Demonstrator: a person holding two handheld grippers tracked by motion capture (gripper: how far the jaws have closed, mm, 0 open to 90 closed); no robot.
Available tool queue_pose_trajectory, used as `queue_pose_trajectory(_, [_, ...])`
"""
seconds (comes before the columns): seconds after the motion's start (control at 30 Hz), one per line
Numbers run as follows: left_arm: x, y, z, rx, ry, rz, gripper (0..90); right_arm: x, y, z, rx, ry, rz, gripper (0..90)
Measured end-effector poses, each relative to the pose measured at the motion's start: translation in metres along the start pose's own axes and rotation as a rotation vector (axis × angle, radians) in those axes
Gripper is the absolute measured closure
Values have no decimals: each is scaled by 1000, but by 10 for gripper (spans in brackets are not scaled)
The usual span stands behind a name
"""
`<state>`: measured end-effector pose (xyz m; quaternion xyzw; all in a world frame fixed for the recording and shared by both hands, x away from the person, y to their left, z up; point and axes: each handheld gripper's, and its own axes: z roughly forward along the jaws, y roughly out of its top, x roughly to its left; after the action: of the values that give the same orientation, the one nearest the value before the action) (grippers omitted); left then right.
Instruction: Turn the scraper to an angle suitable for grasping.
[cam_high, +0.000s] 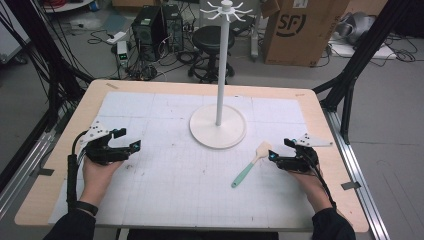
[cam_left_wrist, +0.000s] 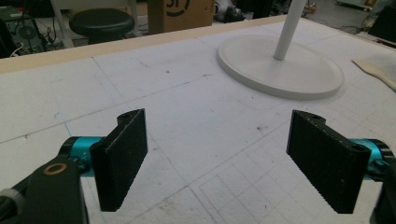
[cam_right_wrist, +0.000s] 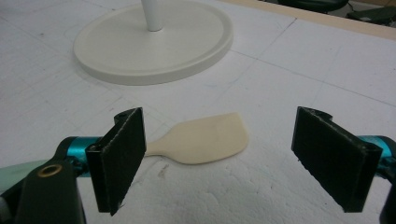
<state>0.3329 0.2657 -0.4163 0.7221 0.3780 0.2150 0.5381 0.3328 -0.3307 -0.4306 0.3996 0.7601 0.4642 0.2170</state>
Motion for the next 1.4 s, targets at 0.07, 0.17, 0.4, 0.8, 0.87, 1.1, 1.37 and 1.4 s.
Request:
queue_pose_trajectory(0.07, [0,0,0,2,2,7,208,-1,0,0,2,2,7,173])
queue_pose_trajectory(0.17, [-2,0,1,-1,-6,1,203,-2,0,-1,0,-5,3,173])
queue_pose_trajectory(0.4, [-7,1,2,-7,-31,-11,213,-4,0,-1,-14,-24,12,173])
queue_pose_trajectory(0.8, [-12,7,5,-38,-51,-35,232,-6,0,-1,-18,-30,15,173])
queue_pose_trajectory(0.87, [-14,11,5,-51,-55,-34,232,-6,0,-2,-19,-34,22,173])
queue_pose_trajectory(1.1, [-26,19,16,-40,-68,-16,204,-6,1,-2,-25,-36,22,173])
queue_pose_trajectory(1.37, [-53,30,35,-45,-152,4,199,-8,1,-4,-31,-46,32,173])
queue_pose_trajectory(1.4, [-58,31,40,-37,-168,5,199,-8,1,-4,-32,-48,28,173])
